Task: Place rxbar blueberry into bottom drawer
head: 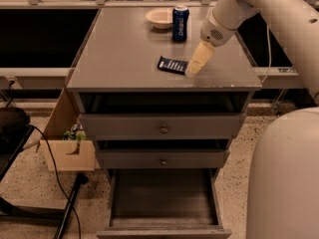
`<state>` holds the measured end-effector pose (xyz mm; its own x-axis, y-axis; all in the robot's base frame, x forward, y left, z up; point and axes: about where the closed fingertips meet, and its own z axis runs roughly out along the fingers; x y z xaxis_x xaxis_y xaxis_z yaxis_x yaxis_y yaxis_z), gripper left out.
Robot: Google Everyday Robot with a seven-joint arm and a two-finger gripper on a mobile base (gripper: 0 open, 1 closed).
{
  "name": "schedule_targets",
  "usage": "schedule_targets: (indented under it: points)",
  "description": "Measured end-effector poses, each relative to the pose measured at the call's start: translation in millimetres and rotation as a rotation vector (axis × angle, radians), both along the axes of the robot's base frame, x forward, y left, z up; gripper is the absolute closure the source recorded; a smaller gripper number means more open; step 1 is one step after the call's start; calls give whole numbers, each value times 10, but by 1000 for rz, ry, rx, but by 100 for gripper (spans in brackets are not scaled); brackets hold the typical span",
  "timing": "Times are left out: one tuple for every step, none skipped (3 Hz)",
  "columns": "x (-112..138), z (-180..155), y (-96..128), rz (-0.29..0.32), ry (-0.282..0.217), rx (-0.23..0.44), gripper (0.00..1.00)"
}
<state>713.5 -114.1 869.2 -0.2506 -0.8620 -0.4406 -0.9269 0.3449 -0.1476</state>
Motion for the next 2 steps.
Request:
schedule_targets:
  points:
    - [148, -151, 58, -17, 14, 26, 0]
    - [215, -228, 91, -23, 18, 40, 0]
